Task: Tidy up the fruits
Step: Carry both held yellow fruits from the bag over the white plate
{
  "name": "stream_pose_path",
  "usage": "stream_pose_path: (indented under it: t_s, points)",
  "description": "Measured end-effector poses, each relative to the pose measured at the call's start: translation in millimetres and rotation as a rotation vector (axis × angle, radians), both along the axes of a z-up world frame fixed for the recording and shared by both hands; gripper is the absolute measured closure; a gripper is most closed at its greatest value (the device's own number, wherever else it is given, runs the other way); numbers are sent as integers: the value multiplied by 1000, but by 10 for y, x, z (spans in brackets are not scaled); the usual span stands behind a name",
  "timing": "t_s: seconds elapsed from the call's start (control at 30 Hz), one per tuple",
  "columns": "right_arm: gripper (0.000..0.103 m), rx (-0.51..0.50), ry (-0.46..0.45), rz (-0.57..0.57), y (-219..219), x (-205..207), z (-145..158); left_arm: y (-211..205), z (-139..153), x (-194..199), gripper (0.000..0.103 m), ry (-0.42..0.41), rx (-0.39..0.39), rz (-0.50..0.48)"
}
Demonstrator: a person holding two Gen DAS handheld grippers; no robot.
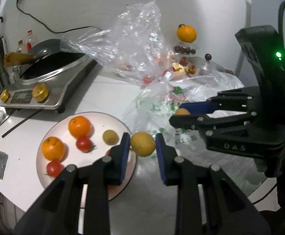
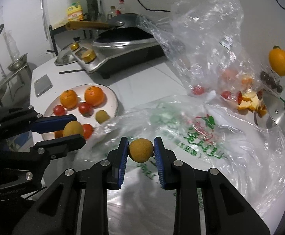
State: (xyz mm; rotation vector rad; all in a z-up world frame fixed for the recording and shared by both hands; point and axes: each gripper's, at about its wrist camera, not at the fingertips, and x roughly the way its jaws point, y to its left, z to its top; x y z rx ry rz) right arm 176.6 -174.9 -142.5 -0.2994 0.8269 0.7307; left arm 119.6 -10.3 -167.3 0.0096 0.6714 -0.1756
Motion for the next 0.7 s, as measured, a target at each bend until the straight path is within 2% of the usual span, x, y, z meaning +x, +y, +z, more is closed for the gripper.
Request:
stream_pose_path:
  t_s: [0.7]
  points:
    - [74, -17, -12, 101, 521, -393, 106, 563, -17, -356, 76, -21, -18, 112]
